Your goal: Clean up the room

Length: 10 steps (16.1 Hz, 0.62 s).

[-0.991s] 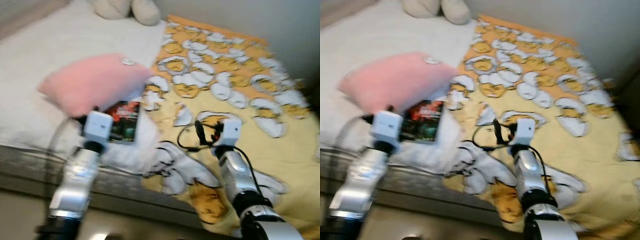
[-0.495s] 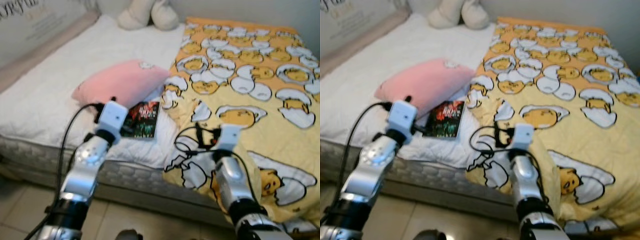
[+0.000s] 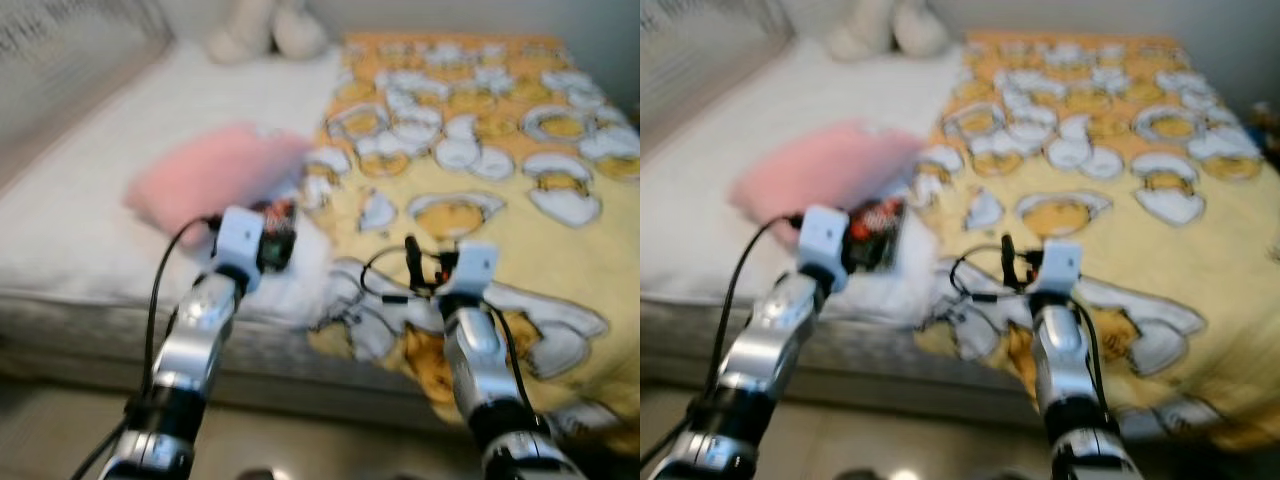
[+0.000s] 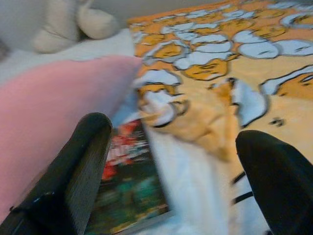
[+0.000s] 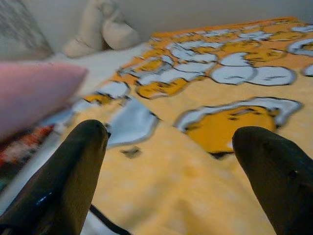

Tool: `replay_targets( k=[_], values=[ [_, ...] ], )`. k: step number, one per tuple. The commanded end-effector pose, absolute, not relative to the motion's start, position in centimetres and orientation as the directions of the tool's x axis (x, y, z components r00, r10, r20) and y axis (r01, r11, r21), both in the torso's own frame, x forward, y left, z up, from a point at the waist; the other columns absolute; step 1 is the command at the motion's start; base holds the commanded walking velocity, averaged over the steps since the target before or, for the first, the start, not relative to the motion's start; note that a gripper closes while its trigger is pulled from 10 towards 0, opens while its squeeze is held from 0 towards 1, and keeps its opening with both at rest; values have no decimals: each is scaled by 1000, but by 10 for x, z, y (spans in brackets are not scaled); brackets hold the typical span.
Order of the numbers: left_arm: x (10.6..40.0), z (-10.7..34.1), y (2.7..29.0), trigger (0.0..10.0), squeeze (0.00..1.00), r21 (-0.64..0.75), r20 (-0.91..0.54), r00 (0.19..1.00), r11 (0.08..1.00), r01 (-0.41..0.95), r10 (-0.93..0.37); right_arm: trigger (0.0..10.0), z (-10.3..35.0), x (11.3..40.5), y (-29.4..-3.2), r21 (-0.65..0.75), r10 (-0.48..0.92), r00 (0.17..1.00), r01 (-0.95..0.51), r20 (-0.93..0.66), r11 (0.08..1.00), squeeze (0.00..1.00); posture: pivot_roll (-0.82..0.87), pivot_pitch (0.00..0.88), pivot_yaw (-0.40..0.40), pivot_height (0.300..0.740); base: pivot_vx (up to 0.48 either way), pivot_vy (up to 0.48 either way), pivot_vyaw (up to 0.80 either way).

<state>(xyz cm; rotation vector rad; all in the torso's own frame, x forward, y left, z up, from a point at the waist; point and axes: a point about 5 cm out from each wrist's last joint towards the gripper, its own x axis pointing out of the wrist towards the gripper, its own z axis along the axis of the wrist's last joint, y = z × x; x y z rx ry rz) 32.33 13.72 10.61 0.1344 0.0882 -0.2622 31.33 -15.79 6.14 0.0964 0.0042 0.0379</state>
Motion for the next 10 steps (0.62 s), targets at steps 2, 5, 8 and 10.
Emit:
replay_targets(
  k=[2, 5, 8, 10],
  values=[
    [331, 108, 141, 10000, 0, 90, -92, 977, 975, 203, -194, 10000, 65, 316, -155, 60, 67, 998, -67, -5, 996, 0, 11, 0, 37, 740, 0, 0, -350],
    [334, 107, 140, 10000, 0, 101, -93, 981, 978, 180, -171, 10000, 72, 321, -155, 41, 81, 997, -81, 2, 996, 0, 2, 0, 36, 740, 0, 0, 0],
    [331, 103, 140, 10000, 0, 55, -95, 979, 981, 188, -182, 10000, 71, 320, -154, 52, 75, 997, -75, -1, 996, 0, 36, 0, 13, 740, 0, 0, 0],
    [330, 93, 133, 10000, 0, -39, -132, 950, 960, 278, -281, 10000, 66, 318, -152, 54, 82, 996, -80, -30, 995, 0, 42, 0, 5, 740, 0, 0, -313]
  ],
)
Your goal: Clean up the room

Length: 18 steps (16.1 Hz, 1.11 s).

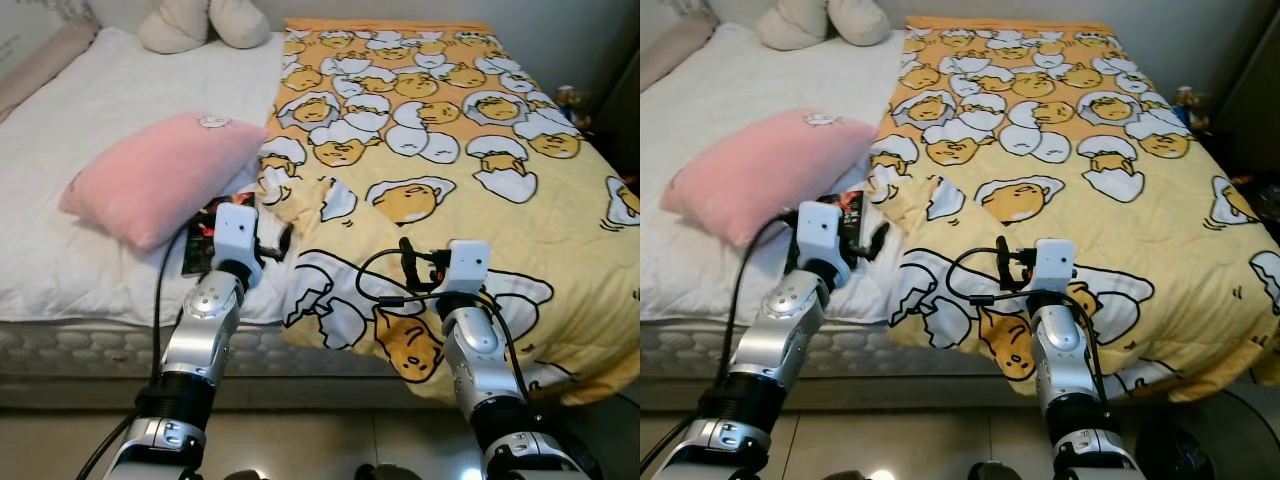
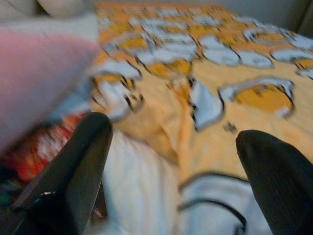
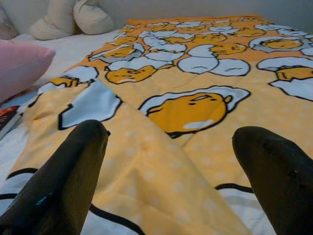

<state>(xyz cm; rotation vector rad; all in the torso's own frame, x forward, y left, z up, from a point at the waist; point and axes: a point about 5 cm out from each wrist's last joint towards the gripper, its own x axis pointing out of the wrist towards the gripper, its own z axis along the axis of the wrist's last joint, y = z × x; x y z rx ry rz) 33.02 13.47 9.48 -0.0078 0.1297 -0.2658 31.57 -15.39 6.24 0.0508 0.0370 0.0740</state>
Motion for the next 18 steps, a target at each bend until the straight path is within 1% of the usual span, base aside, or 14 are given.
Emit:
replay_targets(
  k=[1, 2, 3, 4, 6, 7, 8, 9, 11, 12, 14, 18],
  values=[
    [331, 87, 138, 10000, 0, -19, -163, 949, 962, 272, -271, 10000, 63, 315, -151, 43, 96, 995, -94, -40, 995, 0, 28, 0, -3, 740, 0, 0, -725],
    [332, 85, 142, 10000, 0, -4, -173, 953, 968, 252, -249, 10000, 61, 313, -150, 28, 104, 994, -103, -42, 994, 0, 19, 0, -4, 740, 0, 0, -663],
    [333, 84, 146, 10000, 0, 27, -176, 960, 974, 225, -217, 10000, 61, 311, -153, 18, 103, 994, -102, -40, 995, 0, 7, 0, -2, 740, 0, 0, 0],
    [334, 84, 149, 10000, 0, 31, -178, 964, 978, 207, -199, 10000, 61, 310, -157, 5, 104, 994, -104, -39, 995, 0, 1, 0, 0, 740, 0, 0, 0],
    [334, 83, 148, 10000, 0, 20, -176, 962, 976, 216, -210, 10000, 60, 310, -160, -2, 98, 994, -99, -56, 995, 0, -12, 0, 5, 740, 0, 0, 0],
    [335, 83, 145, 10000, 0, 1, -173, 956, 971, 241, -237, 10000, 61, 311, -162, 13, 85, 995, -85, -51, 996, 0, -27, 0, 13, 740, 0, 480, -731],
    [336, 84, 138, 10000, 0, 22, -169, 947, 960, 280, -272, 10000, 64, 310, -163, 15, 81, 996, -81, -37, 997, 0, -33, 0, 22, 740, 0, 480, -712],
    [336, 84, 137, 10000, 0, 24, -169, 945, 958, 287, -279, 10000, 64, 309, -163, 16, 80, 996, -79, -35, 997, 0, -33, 0, 22, 740, 0, 480, -712],
    [337, 86, 133, 10000, 0, 74, -155, 947, 952, 297, -283, 10000, 61, 306, -163, 30, 70, 997, -69, -40, 997, 0, -38, 0, 34, 740, 0, 480, -694],
    [339, 86, 130, 10000, 0, 109, -152, 950, 951, 290, -272, 10000, 58, 303, -164, 38, 54, 997, -52, -50, 998, 0, -44, 0, 41, 740, 0, 0, -694],
    [340, 86, 128, 10000, 0, 118, -159, 951, 951, 284, -265, 10000, 55, 302, -166, 32, 37, 997, -35, -71, 999, 0, -53, 0, 45, 740, 0, 0, -694],
    [350, 90, 129, 10000, 0, 123, -162, 957, 957, 263, -242, 10000, 59, 303, -170, 4, 31, 998, -31, -60, 1000, 0, -83, 0, 55, 740, 0, 0, 0]
  ],
)
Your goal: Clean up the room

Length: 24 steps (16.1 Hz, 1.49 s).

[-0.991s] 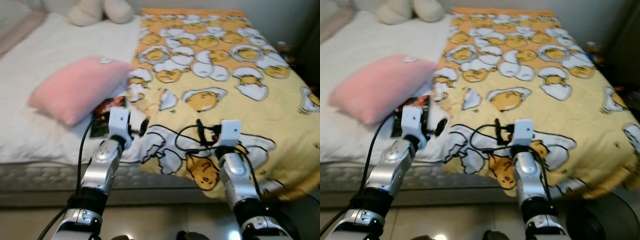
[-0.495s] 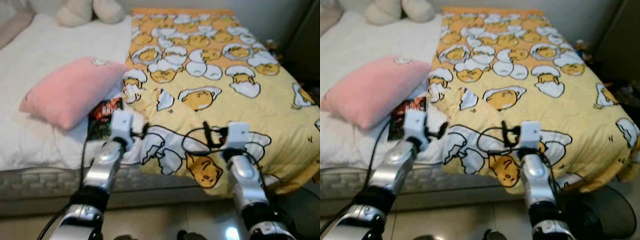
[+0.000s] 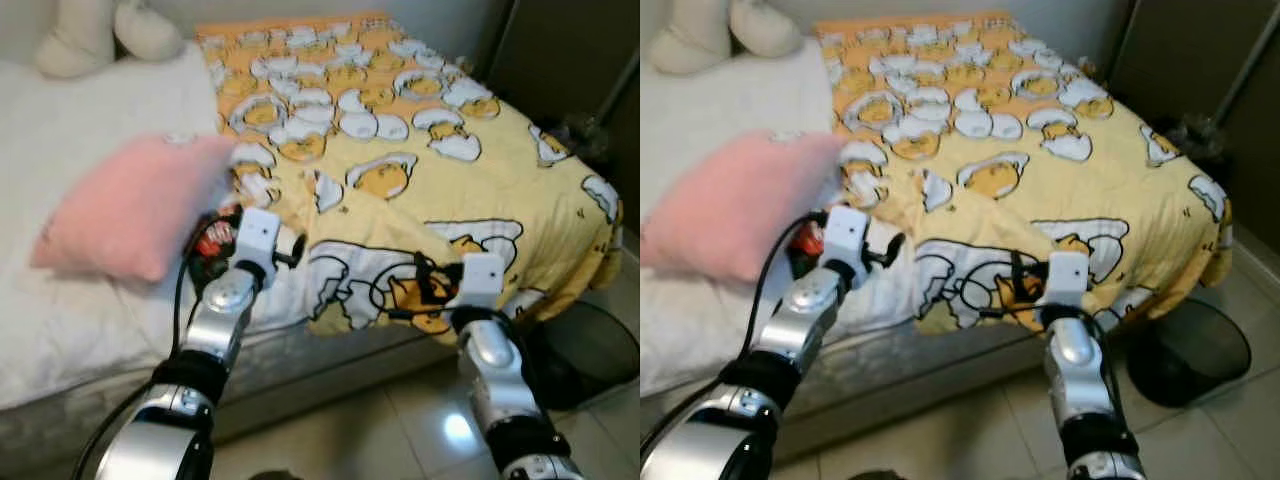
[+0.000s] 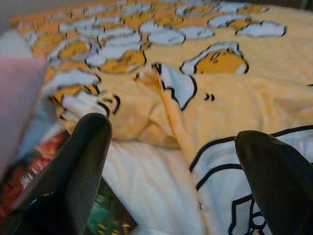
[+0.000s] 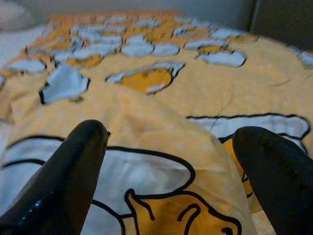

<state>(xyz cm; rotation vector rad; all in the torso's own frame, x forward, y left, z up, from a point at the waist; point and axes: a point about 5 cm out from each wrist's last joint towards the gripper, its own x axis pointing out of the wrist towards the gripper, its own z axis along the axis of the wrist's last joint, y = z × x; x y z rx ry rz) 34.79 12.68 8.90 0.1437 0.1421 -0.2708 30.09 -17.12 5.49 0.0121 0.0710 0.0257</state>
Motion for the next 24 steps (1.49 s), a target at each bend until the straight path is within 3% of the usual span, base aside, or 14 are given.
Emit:
replay_targets(
  k=[1, 5, 9, 11, 16, 21, 24],
  values=[
    [351, 92, 128, 10000, 0, 118, -157, 957, 957, 265, -246, 10000, 60, 303, -170, 16, 28, 998, -27, -57, 1000, 0, -83, 0, 55, 740, 0, 0, -694],
    [353, 90, 118, 10000, 0, 82, -168, 945, 951, 297, -280, 10000, 63, 305, -174, 7, 12, 999, -12, -46, 1000, 0, -100, 0, 77, 740, 0, 0, -644],
    [353, 88, 109, 10000, 0, 64, -165, 947, 955, 289, -275, 10000, 64, 305, -174, 4, 3, 999, -3, -37, 1000, 0, -107, 0, 79, 740, 0, 0, 0],
    [357, 97, 110, 10000, 0, 6, -100, 958, 962, 272, -270, 10000, 67, 305, -176, -9, 4, 1000, -4, -18, 1000, 0, -121, 0, 81, 740, 371, 0, 0],
    [357, 97, 104, 10000, 0, -82, -99, 960, 964, 253, -260, 10000, 69, 304, -181, -3, -18, 1000, 18, -10, 1000, 0, -126, 0, 81, 740, 427, 98, 0],
    [353, 93, 101, 10000, 0, -88, -108, 951, 956, 281, -290, 10000, 64, 299, -184, 5, -28, 999, 28, -23, 1000, 0, -117, 0, 78, 740, 400, 262, 0],
    [354, 88, 112, 10000, 0, -37, -143, 962, 972, 231, -234, 10000, 62, 295, -183, 5, -22, 999, 22, -29, 1000, 0, -120, 0, 74, 740, 230, 223, 0]
  ],
)
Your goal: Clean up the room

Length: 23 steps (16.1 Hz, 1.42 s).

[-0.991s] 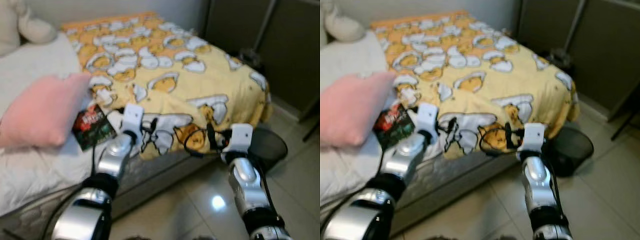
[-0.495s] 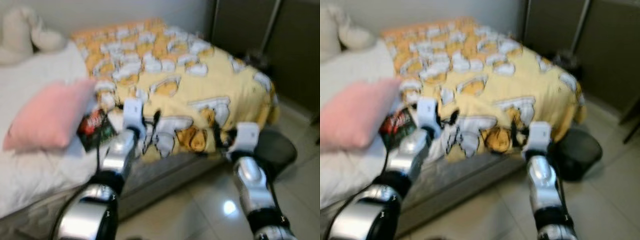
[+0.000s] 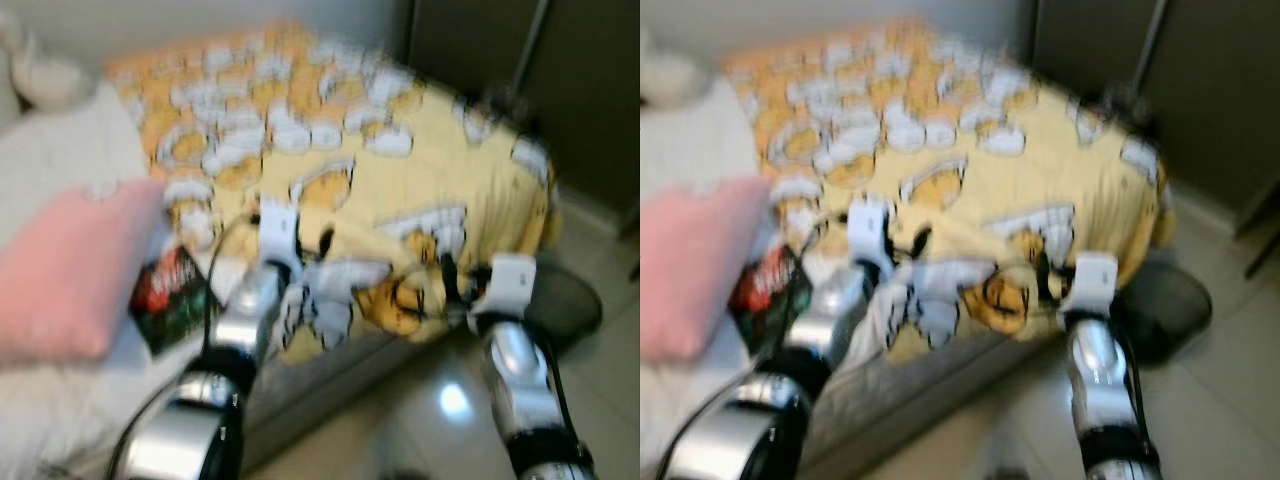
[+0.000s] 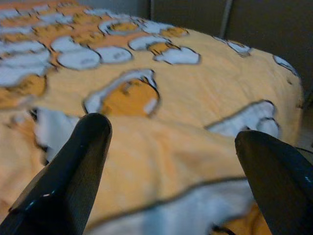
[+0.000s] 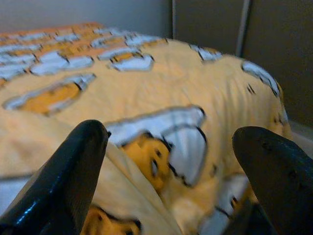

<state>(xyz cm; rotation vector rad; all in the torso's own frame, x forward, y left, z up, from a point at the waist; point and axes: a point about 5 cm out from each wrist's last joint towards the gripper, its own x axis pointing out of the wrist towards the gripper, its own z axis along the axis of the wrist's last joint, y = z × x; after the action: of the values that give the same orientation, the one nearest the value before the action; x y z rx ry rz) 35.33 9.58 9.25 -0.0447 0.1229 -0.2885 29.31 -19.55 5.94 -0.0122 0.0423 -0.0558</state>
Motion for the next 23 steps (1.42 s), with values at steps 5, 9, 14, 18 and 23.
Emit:
replay_targets(
  k=[5, 9, 14, 18, 23],
  values=[
    [353, 65, 133, 10000, 0, -20, -331, 927, 984, 178, -175, 10000, 69, 274, -194, 5, 2, 1000, -2, -20, 1000, 0, -195, 0, 27, 740, 0, 0, 0],
    [341, 43, 116, 10000, 0, -157, -447, 872, 977, 143, -199, 10000, 59, 227, -199, 10, 30, 993, -29, -117, 1000, 0, -249, 112, 12, 740, 0, 0, 0],
    [338, 38, 109, 10000, 0, -139, -466, 865, 981, 135, -185, 10000, 64, 195, -195, 13, 46, 981, -44, -187, 999, 0, -294, 215, 3, 740, 0, 0, 0],
    [331, 29, 110, 10000, 0, 1, -493, 865, 994, 107, -92, 10000, 64, 179, -192, 7, 63, 970, -63, -235, 998, 0, -314, 242, -19, 740, 0, 0, 0],
    [319, 17, 96, 0, 0, -113, -529, 839, 991, 75, -124, 10000, 67, 168, -195, 1, 58, 961, -60, -271, 998, 0, -341, 246, -39, 740, 0, 0, 0]
  ],
)
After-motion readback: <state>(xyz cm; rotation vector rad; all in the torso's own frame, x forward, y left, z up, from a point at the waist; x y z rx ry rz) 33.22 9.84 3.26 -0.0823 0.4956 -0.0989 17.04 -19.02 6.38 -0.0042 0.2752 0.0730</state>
